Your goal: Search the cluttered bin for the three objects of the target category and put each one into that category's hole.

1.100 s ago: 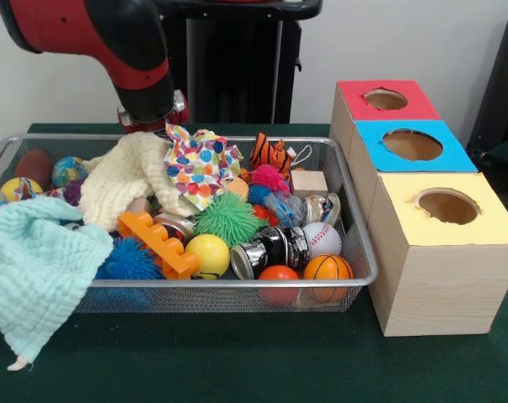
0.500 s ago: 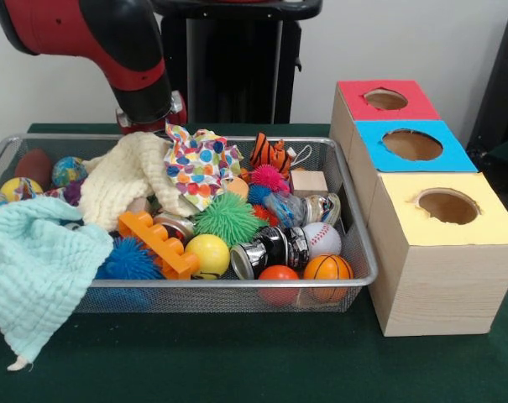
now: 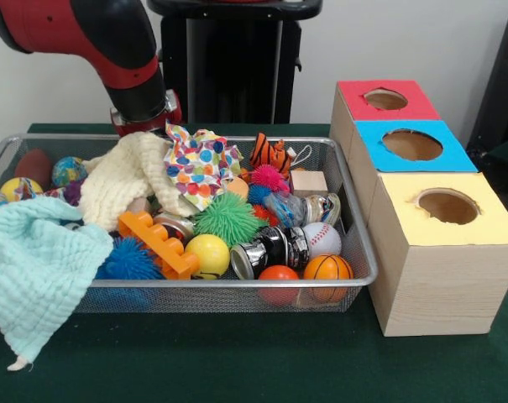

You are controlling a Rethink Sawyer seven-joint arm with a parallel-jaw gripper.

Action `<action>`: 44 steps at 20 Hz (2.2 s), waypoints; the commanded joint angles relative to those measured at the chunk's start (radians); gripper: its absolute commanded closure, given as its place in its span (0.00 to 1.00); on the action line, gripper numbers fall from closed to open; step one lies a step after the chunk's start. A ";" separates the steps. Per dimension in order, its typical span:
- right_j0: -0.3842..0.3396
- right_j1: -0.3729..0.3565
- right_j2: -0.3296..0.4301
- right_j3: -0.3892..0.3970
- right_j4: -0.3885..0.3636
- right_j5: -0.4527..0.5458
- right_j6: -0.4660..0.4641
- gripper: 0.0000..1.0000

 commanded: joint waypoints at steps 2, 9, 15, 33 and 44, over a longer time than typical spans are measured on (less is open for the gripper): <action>-0.021 0.166 0.131 -0.163 -0.072 -0.243 0.000 1.00; -0.015 0.170 0.131 -0.178 -0.070 -0.183 -0.014 1.00; -0.021 0.160 0.133 -0.166 -0.063 -0.183 -0.008 1.00; 0.042 -0.098 0.108 -0.067 -0.017 0.013 0.004 1.00; 0.052 -0.146 0.107 -0.058 -0.007 0.063 -0.003 1.00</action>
